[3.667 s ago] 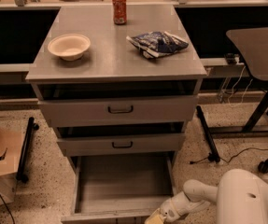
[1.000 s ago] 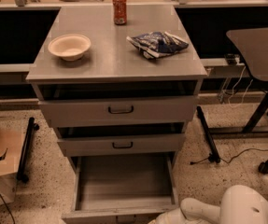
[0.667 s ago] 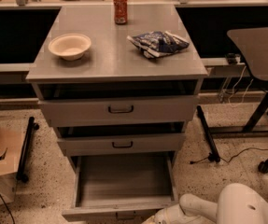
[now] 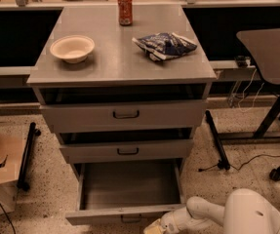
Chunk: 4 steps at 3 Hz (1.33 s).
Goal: Close bottom drawer
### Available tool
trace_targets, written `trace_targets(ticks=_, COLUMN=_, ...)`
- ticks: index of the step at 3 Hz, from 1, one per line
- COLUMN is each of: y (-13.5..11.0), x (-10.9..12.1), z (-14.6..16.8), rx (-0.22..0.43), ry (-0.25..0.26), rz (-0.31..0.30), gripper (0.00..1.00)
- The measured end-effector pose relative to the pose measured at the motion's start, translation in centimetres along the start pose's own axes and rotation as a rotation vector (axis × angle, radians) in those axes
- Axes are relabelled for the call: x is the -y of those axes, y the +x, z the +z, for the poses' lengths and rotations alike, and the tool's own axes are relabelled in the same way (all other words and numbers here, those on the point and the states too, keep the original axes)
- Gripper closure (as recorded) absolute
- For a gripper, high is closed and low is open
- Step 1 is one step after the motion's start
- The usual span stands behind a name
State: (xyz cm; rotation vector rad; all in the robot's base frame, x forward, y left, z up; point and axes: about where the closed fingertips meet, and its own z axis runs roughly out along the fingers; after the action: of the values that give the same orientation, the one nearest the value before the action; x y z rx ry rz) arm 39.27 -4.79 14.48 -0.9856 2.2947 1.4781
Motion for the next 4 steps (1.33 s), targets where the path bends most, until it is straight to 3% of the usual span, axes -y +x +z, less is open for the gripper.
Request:
trace_targets(ticks=1, y=0.0, x=0.0, z=0.0, rx=0.0, ry=0.0, rz=0.0, gripper=1.0)
trace_targets(ticks=4, y=-3.4, x=2.0, z=1.1, rx=0.053, ry=0.029, rz=-0.108, gripper=1.0)
